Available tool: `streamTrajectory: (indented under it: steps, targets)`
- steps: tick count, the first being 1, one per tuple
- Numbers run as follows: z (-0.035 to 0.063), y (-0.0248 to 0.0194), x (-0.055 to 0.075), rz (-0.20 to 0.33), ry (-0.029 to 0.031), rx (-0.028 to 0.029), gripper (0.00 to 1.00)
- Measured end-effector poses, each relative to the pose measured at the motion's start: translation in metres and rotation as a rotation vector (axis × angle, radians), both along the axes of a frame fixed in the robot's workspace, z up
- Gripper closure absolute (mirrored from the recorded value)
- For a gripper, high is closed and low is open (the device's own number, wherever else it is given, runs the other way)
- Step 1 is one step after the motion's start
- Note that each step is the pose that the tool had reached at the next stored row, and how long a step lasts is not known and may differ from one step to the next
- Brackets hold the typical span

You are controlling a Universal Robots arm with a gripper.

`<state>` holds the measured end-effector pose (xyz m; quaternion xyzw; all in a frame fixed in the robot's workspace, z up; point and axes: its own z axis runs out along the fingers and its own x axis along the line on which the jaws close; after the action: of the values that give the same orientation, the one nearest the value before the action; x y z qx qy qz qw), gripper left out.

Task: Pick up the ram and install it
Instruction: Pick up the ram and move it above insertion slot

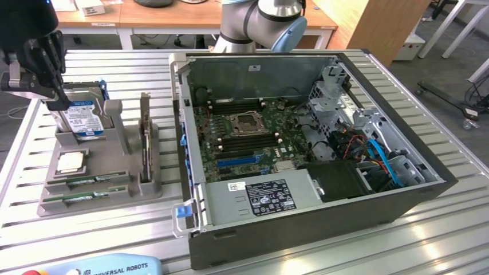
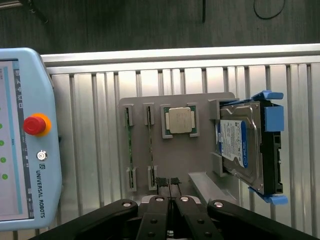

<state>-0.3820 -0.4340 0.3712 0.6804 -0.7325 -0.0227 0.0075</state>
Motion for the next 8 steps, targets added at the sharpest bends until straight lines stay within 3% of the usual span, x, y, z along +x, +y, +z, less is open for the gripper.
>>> streamTrajectory:
  steps: [8]
  targets:
    - [-0.0019, 0.0, 0.0, 0.005, 0.0, 0.0, 0.9]
